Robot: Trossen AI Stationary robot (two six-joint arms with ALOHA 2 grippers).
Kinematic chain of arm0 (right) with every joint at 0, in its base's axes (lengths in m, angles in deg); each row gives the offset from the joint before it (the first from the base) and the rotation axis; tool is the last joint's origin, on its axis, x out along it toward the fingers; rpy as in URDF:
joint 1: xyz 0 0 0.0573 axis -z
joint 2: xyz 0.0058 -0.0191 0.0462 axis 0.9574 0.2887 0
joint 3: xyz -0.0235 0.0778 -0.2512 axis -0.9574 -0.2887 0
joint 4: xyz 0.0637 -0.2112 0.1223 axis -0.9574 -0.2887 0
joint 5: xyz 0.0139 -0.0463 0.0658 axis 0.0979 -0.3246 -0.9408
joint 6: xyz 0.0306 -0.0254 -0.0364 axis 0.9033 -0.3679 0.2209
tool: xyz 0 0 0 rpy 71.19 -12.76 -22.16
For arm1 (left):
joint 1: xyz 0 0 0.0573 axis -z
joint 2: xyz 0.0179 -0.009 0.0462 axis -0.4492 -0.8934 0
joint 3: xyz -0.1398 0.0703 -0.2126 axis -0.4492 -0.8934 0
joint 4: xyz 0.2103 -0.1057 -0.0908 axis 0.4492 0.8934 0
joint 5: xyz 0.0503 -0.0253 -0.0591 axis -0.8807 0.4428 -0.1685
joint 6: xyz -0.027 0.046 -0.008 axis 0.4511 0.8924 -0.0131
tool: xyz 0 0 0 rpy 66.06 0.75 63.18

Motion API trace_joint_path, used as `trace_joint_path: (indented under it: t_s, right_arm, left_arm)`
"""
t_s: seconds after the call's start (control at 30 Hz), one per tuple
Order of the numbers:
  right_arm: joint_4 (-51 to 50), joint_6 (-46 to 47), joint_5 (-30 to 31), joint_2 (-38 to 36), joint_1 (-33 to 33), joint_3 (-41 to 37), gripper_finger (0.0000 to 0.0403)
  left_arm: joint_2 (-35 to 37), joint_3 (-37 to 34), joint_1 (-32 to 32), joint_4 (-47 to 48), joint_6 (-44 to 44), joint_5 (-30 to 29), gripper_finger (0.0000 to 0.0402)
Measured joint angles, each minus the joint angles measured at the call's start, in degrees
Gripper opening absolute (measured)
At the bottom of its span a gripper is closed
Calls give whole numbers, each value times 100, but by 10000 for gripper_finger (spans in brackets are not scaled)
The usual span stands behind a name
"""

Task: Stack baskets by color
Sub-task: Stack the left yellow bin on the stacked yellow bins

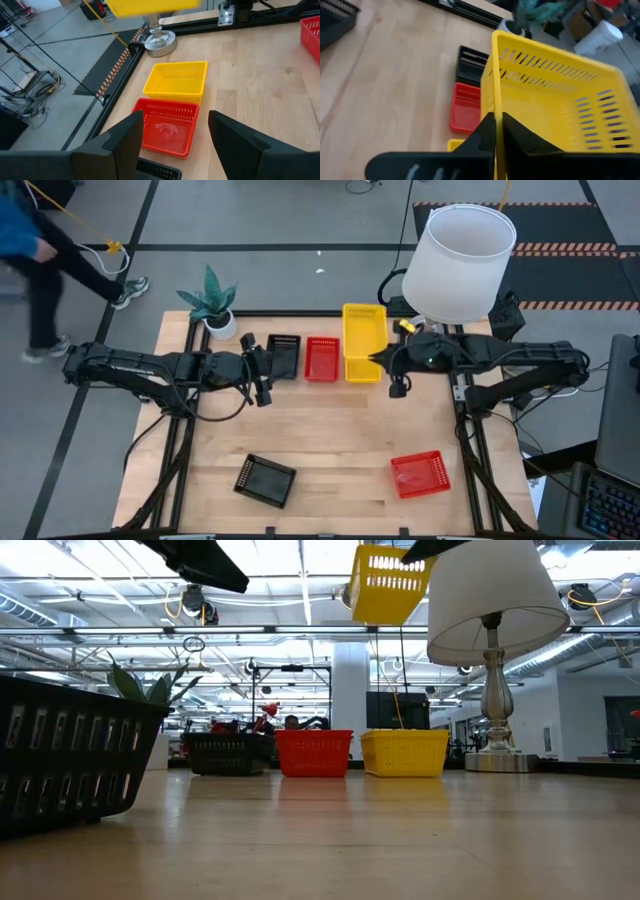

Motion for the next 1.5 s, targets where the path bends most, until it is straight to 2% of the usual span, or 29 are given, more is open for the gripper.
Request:
trace_joint_path:
  t_s: [0.17,0.37,0.87,1.0,1.43,1.5]
  right_arm:
    - [-35,88,-233,-39,176,-39,4]
    - [154,117,-265,-39,244,-534,4]
    - [2211,-94,-297,-37,606,-2507,4]
    - [2243,-76,-699,-35,735,-2716,4]
    - [3165,-395,-745,-35,909,-3463,4]
    - [3197,-397,-917,-37,1000,-3493,4]
  left_arm:
    - [0,0,-1,0,-15,2,227]
    - [0,0,0,1,-18,2,227]
    - [0,0,0,4,-55,7,227]
    - [0,2,0,4,-55,7,227]
    - [0,2,0,4,-55,7,227]
    - [0,2,0,4,-49,7,227]
